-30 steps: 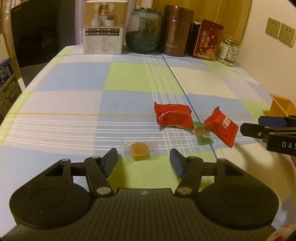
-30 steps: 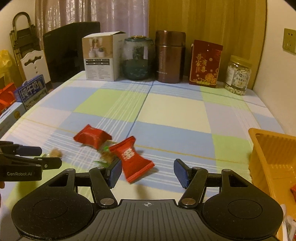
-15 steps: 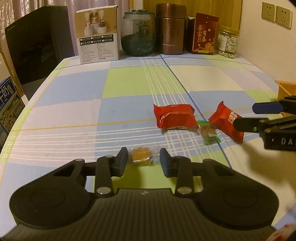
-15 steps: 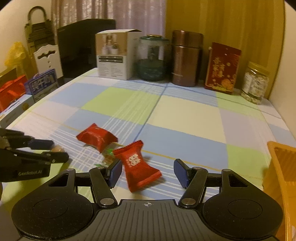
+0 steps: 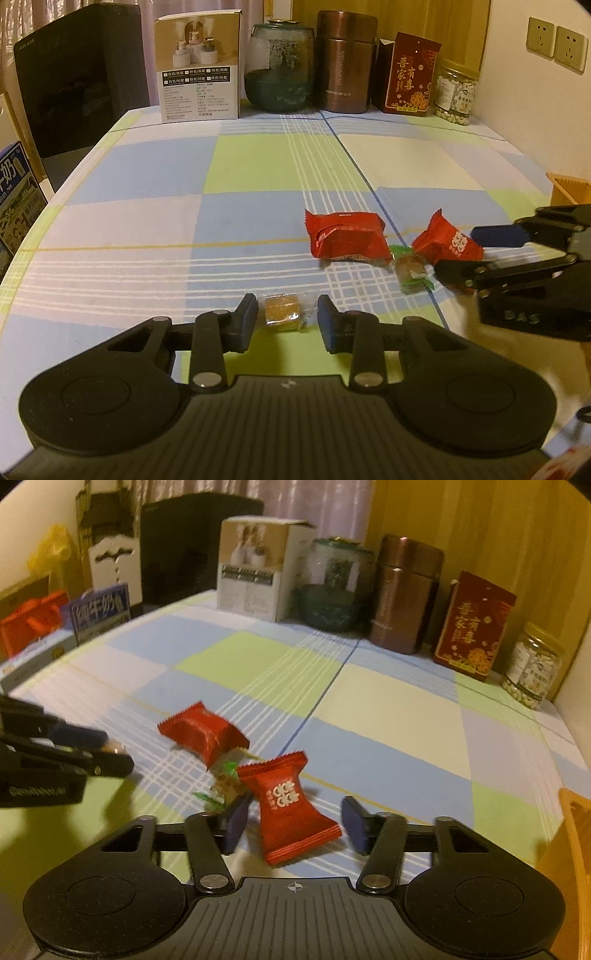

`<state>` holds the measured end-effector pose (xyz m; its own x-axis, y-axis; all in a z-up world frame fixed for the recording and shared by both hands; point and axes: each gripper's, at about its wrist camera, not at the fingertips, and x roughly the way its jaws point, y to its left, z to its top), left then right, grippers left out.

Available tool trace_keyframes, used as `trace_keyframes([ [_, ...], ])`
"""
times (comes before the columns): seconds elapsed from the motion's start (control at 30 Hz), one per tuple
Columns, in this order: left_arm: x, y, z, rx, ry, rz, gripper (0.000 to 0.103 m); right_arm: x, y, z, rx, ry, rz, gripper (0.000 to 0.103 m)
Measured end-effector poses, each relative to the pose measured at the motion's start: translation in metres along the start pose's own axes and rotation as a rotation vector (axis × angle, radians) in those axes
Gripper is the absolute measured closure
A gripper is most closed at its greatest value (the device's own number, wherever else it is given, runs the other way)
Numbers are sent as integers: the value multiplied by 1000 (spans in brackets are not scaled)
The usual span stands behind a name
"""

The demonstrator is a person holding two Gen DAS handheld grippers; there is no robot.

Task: Organize snacks
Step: 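Grasp the brown square candy with the left tool while the right tool grasps a large red candy, then carry the brown candy and large red candy over the orange tray with both tools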

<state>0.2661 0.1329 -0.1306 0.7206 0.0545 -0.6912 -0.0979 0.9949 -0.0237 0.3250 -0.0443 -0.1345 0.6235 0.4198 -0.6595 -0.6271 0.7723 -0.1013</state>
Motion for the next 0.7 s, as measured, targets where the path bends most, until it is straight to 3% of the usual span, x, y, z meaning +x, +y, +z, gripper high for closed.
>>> trace_keyframes([
  [0.33, -5, -1, 0, -3, -8, -12, 71, 1, 2, -1, 6, 27, -15, 60],
  [0.7, -32, -9, -8, 17, -29, -32, 71, -35, -2, -2, 116, 13, -66, 63],
])
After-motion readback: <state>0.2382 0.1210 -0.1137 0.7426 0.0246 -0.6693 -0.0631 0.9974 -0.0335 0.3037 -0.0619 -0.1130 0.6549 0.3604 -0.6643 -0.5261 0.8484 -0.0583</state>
